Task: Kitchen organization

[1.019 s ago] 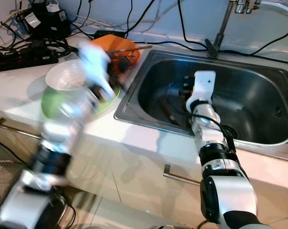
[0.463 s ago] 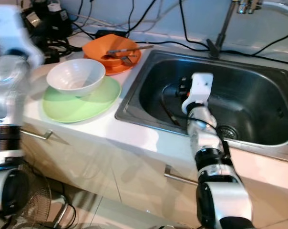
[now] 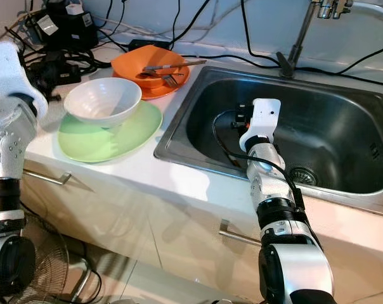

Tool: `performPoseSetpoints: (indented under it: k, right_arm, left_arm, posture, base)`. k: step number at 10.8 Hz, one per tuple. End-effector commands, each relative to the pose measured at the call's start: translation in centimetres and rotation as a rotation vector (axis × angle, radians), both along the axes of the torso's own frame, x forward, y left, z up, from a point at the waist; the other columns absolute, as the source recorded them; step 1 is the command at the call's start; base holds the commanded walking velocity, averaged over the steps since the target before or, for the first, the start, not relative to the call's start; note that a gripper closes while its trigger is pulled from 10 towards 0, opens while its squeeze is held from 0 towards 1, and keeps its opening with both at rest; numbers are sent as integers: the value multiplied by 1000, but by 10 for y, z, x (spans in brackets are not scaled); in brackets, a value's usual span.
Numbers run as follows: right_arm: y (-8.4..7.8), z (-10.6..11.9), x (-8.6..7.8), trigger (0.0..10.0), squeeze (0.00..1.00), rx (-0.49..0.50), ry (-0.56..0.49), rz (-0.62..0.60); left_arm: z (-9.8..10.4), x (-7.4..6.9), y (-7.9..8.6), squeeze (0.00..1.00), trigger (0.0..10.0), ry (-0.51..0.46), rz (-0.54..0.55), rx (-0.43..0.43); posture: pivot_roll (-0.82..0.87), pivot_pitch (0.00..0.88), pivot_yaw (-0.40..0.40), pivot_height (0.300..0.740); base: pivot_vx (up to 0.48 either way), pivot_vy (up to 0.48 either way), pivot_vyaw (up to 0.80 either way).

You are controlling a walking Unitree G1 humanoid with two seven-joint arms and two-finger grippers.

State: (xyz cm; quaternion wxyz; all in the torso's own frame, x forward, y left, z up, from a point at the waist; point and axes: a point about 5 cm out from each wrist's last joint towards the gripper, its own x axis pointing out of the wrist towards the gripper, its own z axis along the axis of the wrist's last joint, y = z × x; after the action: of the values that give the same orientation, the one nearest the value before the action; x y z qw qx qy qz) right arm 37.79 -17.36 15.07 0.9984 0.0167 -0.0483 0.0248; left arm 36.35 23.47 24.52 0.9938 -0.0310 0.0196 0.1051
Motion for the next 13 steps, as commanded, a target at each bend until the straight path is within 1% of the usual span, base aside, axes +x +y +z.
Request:
performPoseSetpoints:
  k: [1, 2, 3, 4, 6, 7, 8, 9, 11, 13]
  right_arm:
    - [0, 0, -1, 10000, 0, 18, -5, 4]
    - [0, 0, -2, 10000, 0, 17, -4, 7]
    - [1, -1, -2, 10000, 0, 17, -4, 11]
    - [1, -1, -3, 10000, 0, 15, -2, 13]
    - [0, -1, -3, 10000, 0, 14, -4, 15]
    - [0, -1, -4, 10000, 0, 13, -4, 15]
    - [-1, -2, -4, 10000, 0, 13, -3, 17]
    - [-1, -2, -4, 10000, 0, 13, -3, 18]
    - [1, -2, -4, 10000, 0, 12, -1, 29]
    - [1, -2, -4, 10000, 0, 10, -1, 32]
  left_arm:
    - [1, -3, 1, 0, 10000, 4, 16, -16]
    - [-2, -3, 0, 0, 10000, 24, 16, -37]
    - [-14, -3, -4, 0, 10000, 74, 1, -114]
    - [-18, -4, -5, 0, 10000, 93, -6, -144]
    - [-24, -3, -8, 0, 10000, 120, 4, -154]
    - [-25, -4, -8, 0, 10000, 123, 8, -153]
    - [-25, -5, -14, 0, 10000, 119, 8, -151]
    - [-24, -6, -16, 0, 10000, 117, 9, -153]
    - [-32, -8, -22, 0, 10000, 149, 10, -238]
    - [-43, -4, -25, 0, 10000, 186, -8, -311]
  posture:
    - [94, 25, 49, 740]
    - [90, 26, 51, 740]
    - [88, 27, 52, 740]
    - [86, 29, 52, 740]
    - [86, 29, 52, 740]
    - [86, 29, 52, 740]
    - [83, 26, 53, 740]
    - [83, 26, 53, 740]
    - [84, 27, 51, 740]
    - [83, 26, 51, 740]
  base:
    - [0, 0, 0]
    - [0, 0, 0]
    - [0, 0, 0]
    - [0, 0, 0]
    - [0, 0, 0]
    - [0, 0, 0]
    - [0, 0, 0]
    - [0, 0, 0]
    - [0, 0, 0]
    - [0, 0, 0]
